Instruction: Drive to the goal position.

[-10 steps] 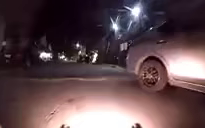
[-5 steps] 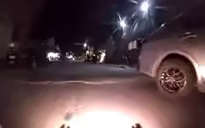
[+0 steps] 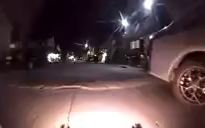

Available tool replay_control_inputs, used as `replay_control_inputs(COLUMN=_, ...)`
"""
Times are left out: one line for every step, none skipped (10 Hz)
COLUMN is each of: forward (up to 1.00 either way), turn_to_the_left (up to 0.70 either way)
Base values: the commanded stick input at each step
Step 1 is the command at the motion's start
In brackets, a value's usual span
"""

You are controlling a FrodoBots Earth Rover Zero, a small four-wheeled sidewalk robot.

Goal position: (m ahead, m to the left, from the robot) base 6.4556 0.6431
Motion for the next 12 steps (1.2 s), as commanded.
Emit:
replay_control_inputs(forward=0.85, turn_to_the_left=0.00)
replay_control_inputs(forward=0.85, turn_to_the_left=0.00)
replay_control_inputs(forward=0.85, turn_to_the_left=0.00)
replay_control_inputs(forward=0.85, turn_to_the_left=0.00)
replay_control_inputs(forward=0.85, turn_to_the_left=0.00)
replay_control_inputs(forward=0.85, turn_to_the_left=0.00)
replay_control_inputs(forward=0.85, turn_to_the_left=0.00)
replay_control_inputs(forward=0.85, turn_to_the_left=0.00)
replay_control_inputs(forward=0.85, turn_to_the_left=0.00)
replay_control_inputs(forward=0.85, turn_to_the_left=0.00)
replay_control_inputs(forward=0.85, turn_to_the_left=0.00)
replay_control_inputs(forward=0.85, turn_to_the_left=0.00)
